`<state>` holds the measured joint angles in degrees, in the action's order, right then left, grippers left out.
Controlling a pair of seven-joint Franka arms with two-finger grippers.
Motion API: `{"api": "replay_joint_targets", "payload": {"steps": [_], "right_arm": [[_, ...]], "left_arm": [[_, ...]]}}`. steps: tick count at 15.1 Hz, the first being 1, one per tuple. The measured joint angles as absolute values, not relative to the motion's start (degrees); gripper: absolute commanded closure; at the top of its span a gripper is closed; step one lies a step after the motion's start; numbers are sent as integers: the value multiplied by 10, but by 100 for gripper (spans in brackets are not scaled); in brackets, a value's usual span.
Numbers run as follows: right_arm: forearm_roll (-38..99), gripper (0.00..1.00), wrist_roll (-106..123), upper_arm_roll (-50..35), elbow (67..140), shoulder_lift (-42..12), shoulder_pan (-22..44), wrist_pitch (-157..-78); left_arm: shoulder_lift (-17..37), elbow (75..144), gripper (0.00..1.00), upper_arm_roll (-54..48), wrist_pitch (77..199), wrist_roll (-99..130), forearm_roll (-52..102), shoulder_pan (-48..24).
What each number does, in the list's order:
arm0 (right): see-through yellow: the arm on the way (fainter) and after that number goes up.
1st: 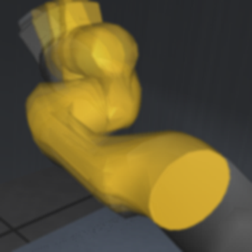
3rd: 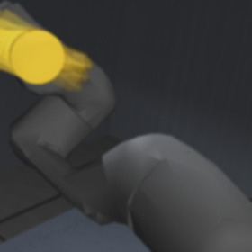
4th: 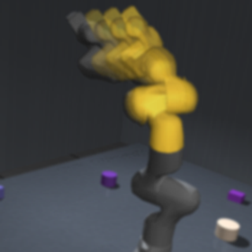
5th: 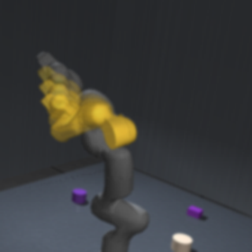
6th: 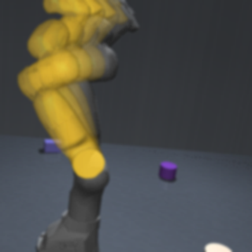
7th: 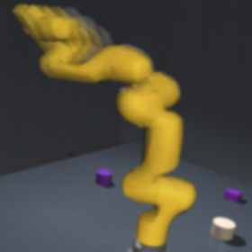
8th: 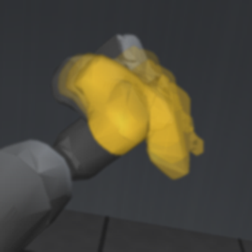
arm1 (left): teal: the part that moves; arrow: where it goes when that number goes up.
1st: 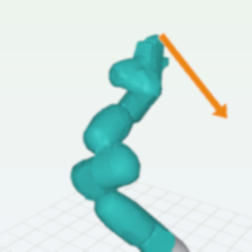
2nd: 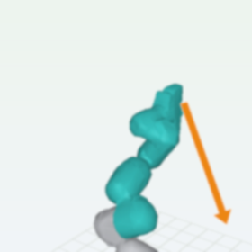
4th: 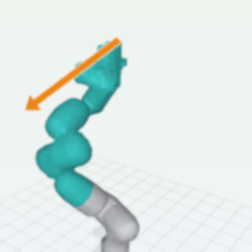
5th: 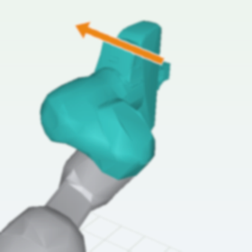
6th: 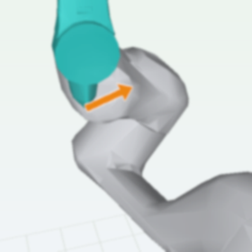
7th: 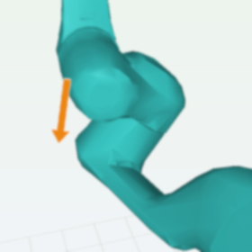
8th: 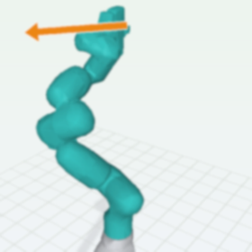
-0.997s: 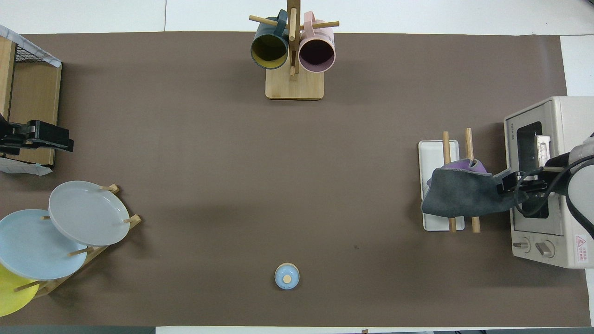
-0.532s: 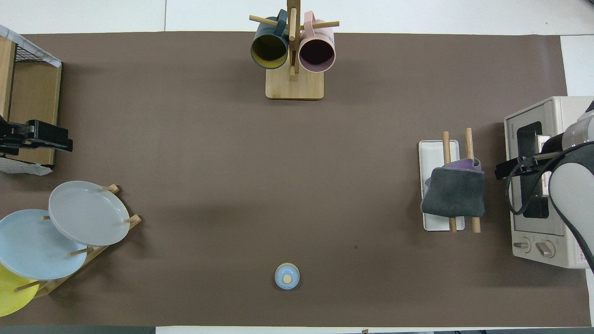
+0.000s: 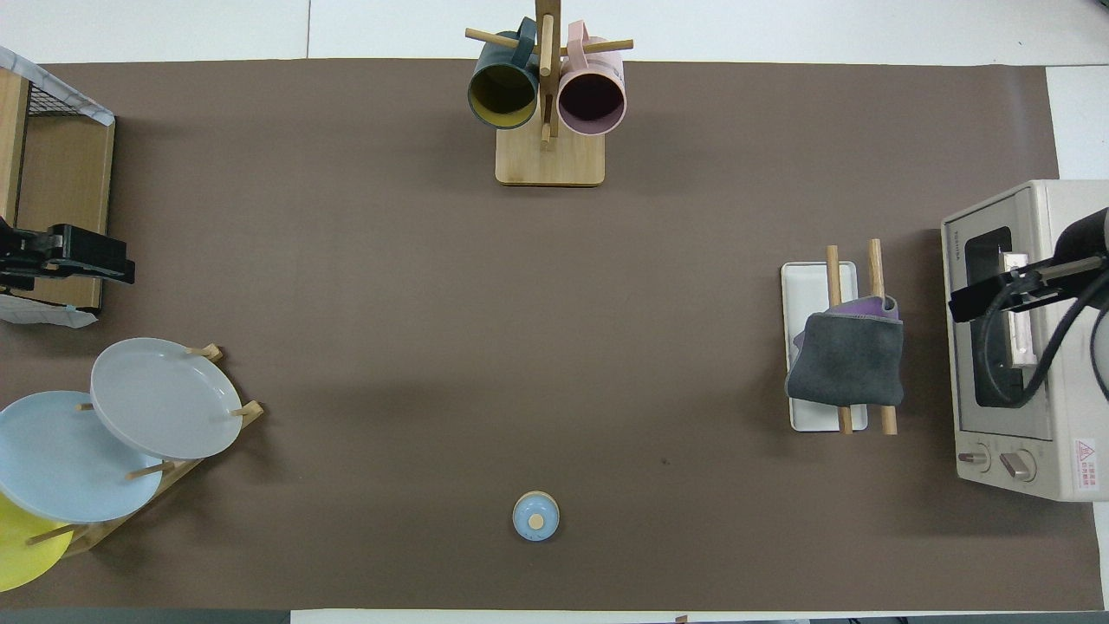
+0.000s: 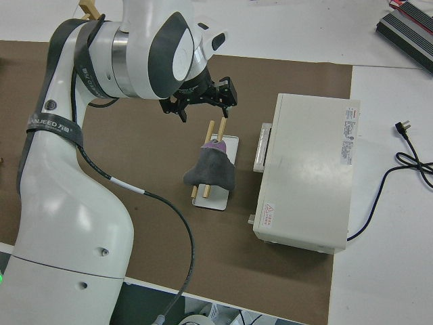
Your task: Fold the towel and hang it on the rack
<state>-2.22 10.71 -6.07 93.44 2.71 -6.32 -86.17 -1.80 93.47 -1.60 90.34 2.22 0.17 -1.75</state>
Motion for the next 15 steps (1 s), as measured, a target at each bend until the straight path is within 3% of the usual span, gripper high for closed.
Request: {"api": "replay_joint_targets", "payload": {"steps": [4, 15], "right_arm": [[-24, 0, 7, -61, 923, 16, -32, -849], [-35, 0, -4, -53, 915, 10, -36, -849]], "left_arm": [[-18, 935, 0, -15, 903, 22, 2, -16], [-18, 935, 0, -15, 903, 22, 2, -15]]}}
